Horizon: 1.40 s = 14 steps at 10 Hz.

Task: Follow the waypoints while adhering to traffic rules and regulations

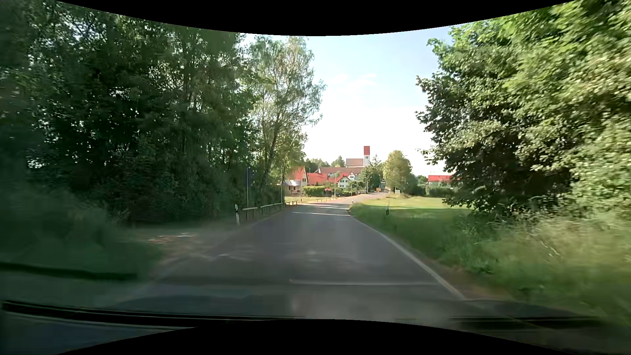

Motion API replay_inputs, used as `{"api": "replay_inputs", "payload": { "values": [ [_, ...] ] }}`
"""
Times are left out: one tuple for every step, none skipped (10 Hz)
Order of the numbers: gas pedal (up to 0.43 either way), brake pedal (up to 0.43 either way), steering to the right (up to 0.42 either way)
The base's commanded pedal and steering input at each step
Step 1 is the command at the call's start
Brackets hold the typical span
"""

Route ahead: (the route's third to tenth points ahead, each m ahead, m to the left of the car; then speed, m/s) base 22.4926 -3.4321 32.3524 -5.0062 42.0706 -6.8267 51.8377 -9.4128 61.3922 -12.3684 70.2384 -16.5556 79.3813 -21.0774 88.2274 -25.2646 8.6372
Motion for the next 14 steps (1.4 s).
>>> {"api": "replay_inputs", "payload": {
  "values": [
    [0.13,0.006,0.006],
    [0.13,0.006,0.006],
    [0.13,0.006,0.002],
    [0.13,0.006,-0.001],
    [0.13,0.006,-0.001],
    [0.13,0.006,-0.003],
    [0.13,0.006,-0.005],
    [0.138,0.006,-0.006],
    [0.157,0.006,-0.006],
    [0.157,0.006,-0.007],
    [0.157,0.006,-0.006],
    [0.157,0.006,-0.006],
    [0.157,0.006,-0.006],
    [0.157,0.006,-0.006]
  ]
}}
